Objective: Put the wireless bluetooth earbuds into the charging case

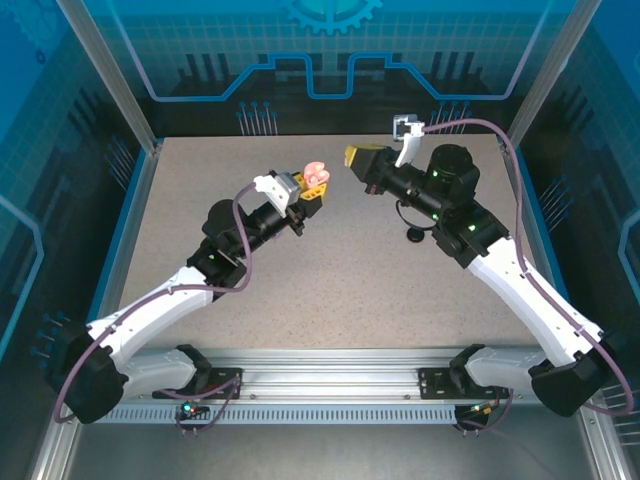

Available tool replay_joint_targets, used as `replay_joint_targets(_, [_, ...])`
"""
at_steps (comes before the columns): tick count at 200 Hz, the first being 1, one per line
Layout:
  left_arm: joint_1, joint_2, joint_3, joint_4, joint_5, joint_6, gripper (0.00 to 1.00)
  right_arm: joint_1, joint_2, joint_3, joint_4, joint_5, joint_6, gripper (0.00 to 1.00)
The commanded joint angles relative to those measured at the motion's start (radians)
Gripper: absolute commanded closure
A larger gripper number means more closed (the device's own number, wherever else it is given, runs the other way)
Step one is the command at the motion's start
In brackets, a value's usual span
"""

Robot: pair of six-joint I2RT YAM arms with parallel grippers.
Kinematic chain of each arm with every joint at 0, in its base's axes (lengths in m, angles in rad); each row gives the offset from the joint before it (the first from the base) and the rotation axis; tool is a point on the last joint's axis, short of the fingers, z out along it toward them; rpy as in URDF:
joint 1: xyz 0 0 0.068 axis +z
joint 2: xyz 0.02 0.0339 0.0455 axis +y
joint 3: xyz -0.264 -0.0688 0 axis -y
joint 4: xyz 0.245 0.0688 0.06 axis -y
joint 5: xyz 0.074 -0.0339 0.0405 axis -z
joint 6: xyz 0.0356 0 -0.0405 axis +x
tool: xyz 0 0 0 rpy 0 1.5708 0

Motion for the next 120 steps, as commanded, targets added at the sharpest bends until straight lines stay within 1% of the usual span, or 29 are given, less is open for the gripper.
replay_joint_targets(1, [-0.013,0.012,0.047,0.006,0.037,-0.006,1.00,0.023,-0.026,-0.023,0.113,-0.020,-0.023,0.87])
replay_joint_targets(120, [-0.024,0.028,0.063,0.011,0.020,-0.003,1.00,0.079,0.004,-0.039,0.125,-0.030,-0.012,0.87])
